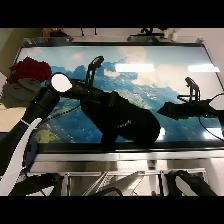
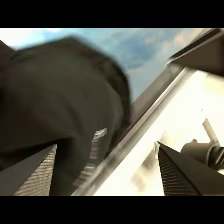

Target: Fold the shirts.

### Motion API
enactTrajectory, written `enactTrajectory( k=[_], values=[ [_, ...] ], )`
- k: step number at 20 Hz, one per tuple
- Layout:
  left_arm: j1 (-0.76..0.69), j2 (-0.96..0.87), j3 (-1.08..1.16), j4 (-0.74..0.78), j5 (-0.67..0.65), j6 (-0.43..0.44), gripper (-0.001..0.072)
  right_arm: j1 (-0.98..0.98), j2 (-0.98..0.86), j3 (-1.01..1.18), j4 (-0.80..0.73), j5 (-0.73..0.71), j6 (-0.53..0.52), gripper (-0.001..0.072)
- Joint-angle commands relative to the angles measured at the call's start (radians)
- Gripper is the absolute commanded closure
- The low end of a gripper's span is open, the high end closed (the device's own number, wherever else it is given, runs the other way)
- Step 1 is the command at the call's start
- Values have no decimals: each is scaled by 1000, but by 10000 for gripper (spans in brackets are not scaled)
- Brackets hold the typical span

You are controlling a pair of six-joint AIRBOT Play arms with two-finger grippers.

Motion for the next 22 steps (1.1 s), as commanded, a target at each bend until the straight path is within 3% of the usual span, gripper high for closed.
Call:
enactTrajectory(
  k=[1, 3, 5, 9, 12, 16, 19, 20, 21, 22],
  values=[
    [76, -10, 16, 35, -185, -16, 35, -93, 1, 11, -1, 76, -29, 154],
    [162, 30, -31, 73, -299, -44, 36, -188, 1, 7, -21, 119, -57, 130],
    [219, 109, -202, 107, -296, -47, 46, -251, 1, -22, -84, 104, -53, 129],
    [214, 255, -652, 60, -62, -37, 45, -286, -16, -188, -103, 46, -61, 132],
    [129, 262, -858, -99, 140, 48, 45, -285, -64, -312, -35, 8, -106, 132],
    [2, 156, -898, -237, 306, 137, 45, -285, -151, -354, 64, -8, -196, 134],
    [-68, 52, -824, -243, 338, 161, 46, -285, -214, -354, 147, -11, -276, 134],
    [-80, 23, -794, -243, 334, 167, 66, -284, -235, -354, 171, -16, -297, 135],
    [-86, 1, -772, -239, 330, 168, 181, -284, -256, -354, 183, -23, -308, 136],
    [-86, -13, -753, -235, 323, 168, 252, -284, -276, -354, 183, -29, -308, 136]
  ],
)
